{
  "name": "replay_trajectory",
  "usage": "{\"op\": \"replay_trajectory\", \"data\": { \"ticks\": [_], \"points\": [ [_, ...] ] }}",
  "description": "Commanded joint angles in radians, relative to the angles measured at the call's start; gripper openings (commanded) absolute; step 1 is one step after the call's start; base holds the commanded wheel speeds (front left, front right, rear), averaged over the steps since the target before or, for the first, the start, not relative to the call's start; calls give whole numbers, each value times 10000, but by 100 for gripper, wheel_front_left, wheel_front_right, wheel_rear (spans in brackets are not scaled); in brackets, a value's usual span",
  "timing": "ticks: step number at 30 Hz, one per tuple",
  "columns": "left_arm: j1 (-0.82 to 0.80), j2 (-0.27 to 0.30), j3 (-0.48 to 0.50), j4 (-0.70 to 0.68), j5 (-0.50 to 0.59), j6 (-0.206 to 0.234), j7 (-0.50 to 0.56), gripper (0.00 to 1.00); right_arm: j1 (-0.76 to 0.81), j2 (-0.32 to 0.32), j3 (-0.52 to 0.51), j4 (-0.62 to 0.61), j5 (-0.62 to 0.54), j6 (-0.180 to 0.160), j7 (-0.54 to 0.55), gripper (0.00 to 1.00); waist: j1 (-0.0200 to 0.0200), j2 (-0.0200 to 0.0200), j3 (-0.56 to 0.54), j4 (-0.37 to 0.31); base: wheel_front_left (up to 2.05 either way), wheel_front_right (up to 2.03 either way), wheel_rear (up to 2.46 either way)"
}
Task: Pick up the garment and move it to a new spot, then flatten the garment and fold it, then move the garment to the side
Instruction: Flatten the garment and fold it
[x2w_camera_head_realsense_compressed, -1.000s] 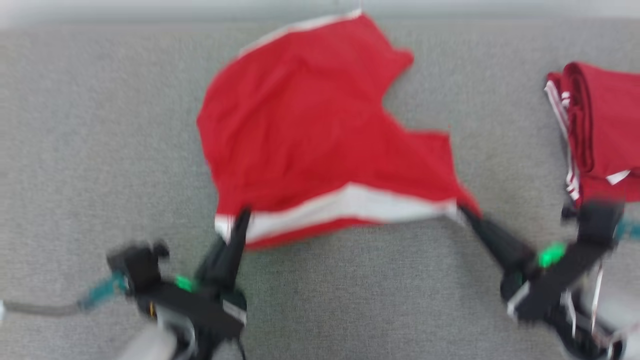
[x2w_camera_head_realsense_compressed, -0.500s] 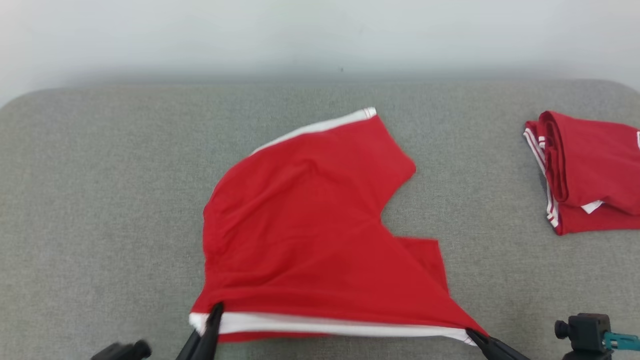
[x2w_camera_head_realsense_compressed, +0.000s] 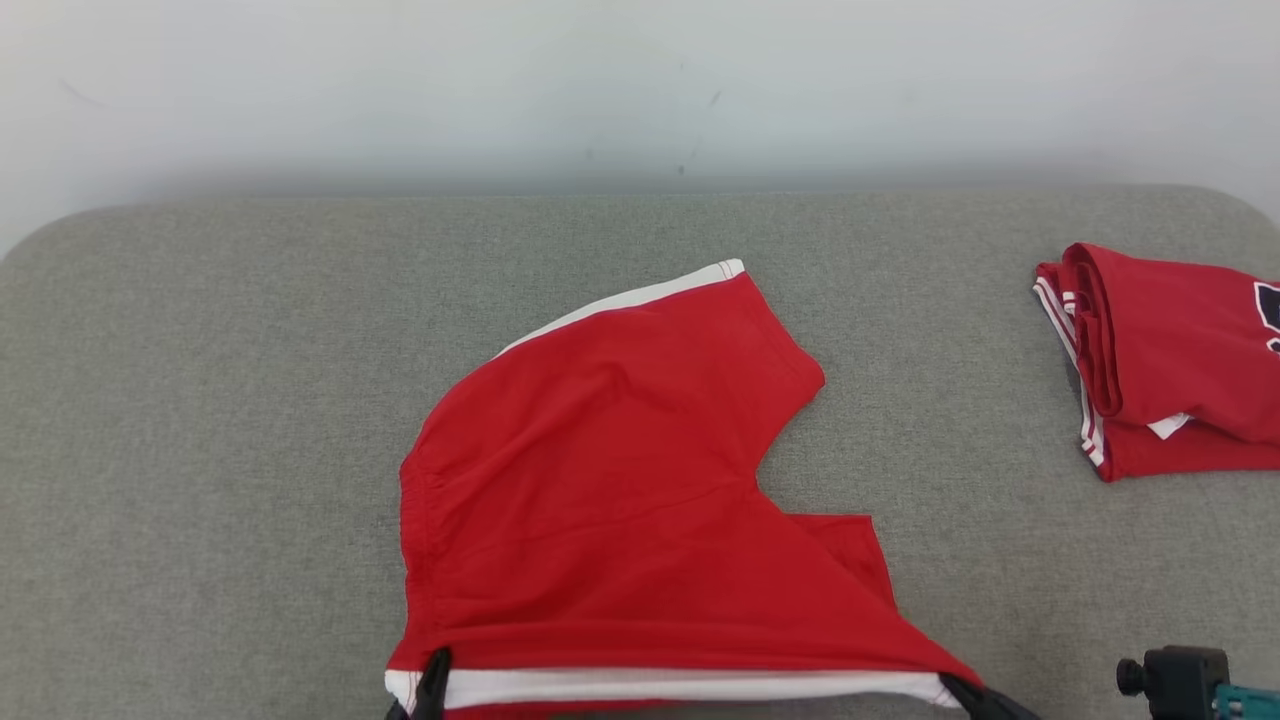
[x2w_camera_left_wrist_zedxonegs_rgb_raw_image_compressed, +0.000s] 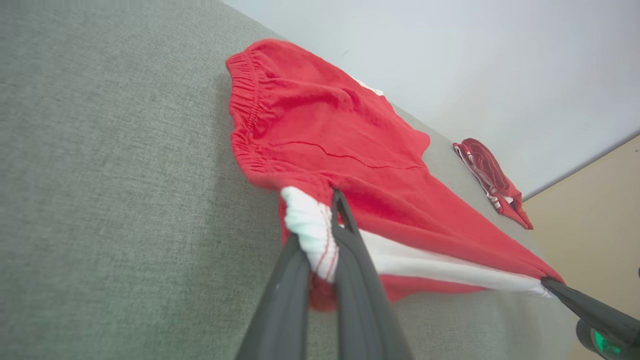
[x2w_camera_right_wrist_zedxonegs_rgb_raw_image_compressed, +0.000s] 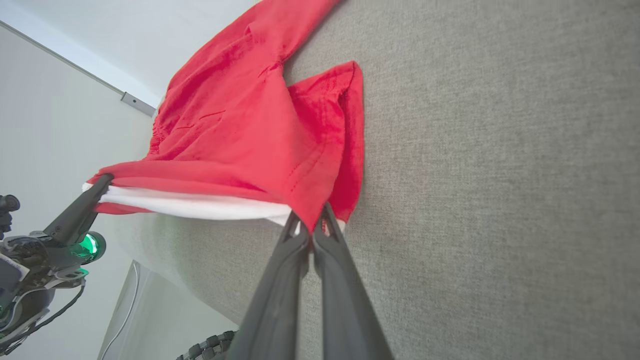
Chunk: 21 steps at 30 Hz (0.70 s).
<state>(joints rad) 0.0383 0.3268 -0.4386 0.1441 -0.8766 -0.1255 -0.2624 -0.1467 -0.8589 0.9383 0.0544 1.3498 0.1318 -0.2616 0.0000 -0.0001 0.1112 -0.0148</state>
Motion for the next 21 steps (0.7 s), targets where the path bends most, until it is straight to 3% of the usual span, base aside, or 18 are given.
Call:
{"op": "replay_trajectory", "data": {
  "ticks": [1, 7, 13, 21],
  "points": [
    [-113, -71, 191, -35, 76, -34, -30, 0, -204, 20, -130, 26, -129, -20, -33, 0, 0, 1, -29, 26, 0, 0, 0],
    [-785, -271, 510, -67, 85, 0, 26, 0, -1058, -155, -402, -101, -21, -20, 148, 0, 0, 1, 61, 142, 0, 0, 0],
    [-2223, -396, 686, 218, 160, 211, 328, 0, -2797, -322, -565, 214, -23, -20, 1064, 0, 0, 1, 714, 392, 0, 0, 0],
    [-4613, -823, 622, 1405, 224, 256, 794, 0, -5751, -135, -511, 1722, 111, -22, 2689, 0, 0, 1, 1848, 998, 0, 0, 0]
  ]
}}
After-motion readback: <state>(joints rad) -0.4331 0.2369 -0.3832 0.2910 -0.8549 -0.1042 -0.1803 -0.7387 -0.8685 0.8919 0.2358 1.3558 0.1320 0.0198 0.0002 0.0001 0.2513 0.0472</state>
